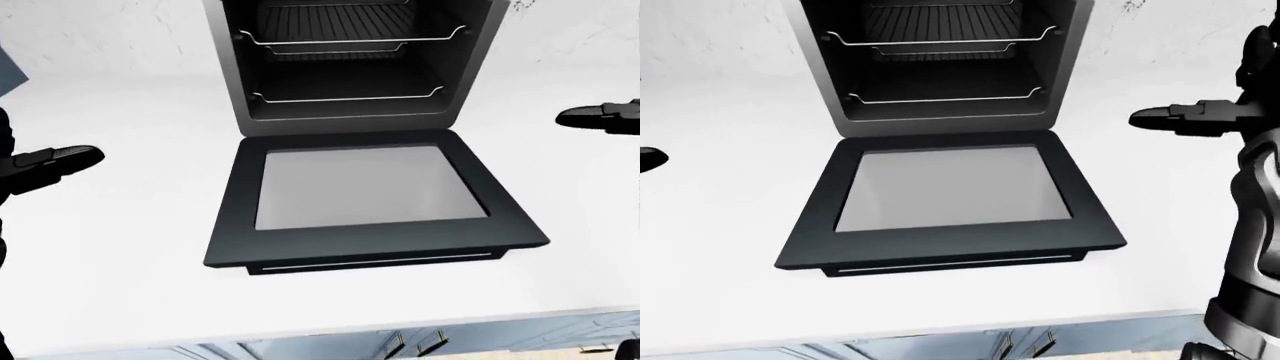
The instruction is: Close the toaster oven door.
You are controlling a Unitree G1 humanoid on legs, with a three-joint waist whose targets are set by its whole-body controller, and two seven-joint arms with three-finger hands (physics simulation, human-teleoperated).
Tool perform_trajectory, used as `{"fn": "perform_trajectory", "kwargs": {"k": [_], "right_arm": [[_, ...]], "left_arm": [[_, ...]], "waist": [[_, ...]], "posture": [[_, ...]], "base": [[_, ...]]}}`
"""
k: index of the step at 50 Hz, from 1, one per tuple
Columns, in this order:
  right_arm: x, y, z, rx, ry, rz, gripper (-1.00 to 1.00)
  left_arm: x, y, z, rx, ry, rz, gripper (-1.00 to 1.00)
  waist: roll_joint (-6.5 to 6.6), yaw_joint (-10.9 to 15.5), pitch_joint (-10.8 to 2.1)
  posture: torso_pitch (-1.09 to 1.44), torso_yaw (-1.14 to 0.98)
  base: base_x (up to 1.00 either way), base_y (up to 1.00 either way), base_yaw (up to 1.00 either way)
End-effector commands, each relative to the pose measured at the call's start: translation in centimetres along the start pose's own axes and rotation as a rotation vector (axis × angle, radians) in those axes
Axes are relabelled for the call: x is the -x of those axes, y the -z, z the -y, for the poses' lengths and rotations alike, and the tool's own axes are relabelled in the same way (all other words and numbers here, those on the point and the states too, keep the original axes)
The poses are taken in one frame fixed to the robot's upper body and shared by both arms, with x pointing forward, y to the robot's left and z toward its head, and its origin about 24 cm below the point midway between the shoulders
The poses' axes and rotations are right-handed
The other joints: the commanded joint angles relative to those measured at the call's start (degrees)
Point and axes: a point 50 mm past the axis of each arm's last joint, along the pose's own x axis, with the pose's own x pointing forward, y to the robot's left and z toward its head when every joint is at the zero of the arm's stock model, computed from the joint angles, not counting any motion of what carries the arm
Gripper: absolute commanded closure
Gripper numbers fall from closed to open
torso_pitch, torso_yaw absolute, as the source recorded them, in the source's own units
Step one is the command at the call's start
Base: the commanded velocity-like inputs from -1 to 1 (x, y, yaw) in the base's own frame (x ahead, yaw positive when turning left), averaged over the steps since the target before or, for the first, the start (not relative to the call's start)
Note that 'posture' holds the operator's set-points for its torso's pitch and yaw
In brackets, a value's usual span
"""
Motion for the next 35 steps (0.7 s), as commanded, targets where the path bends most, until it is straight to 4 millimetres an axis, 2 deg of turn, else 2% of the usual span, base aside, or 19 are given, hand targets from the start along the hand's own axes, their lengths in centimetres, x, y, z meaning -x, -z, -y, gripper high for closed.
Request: {"fn": "perform_trajectory", "kwargs": {"k": [1, 19, 35], "right_arm": [[0.1, -1.7, 0.4, 0.052, 0.008, 0.105, -1.0], [0.9, -0.6, -0.2, 0.335, -0.102, 0.19, -1.0], [1.6, 0.5, -1.3, 0.361, -0.178, 0.169, -1.0]], "left_arm": [[0.2, -1.9, 0.0, -0.009, 0.005, 0.096, -1.0], [0.3, -1.7, 0.0, 0.002, 0.01, 0.085, -1.0], [0.3, -1.9, 0.0, 0.001, 0.011, 0.088, -1.0]], "waist": [[0.12, 0.0, -1.25], [-0.22, 0.13, -1.55], [-0.2, -0.15, -1.52]], "posture": [[0.0, 0.0], [0.0, 0.0], [0.0, 0.0]], "base": [[0.0, 0.0, 0.0], [0.0, 0.0, 0.0], [0.0, 0.0, 0.0]]}}
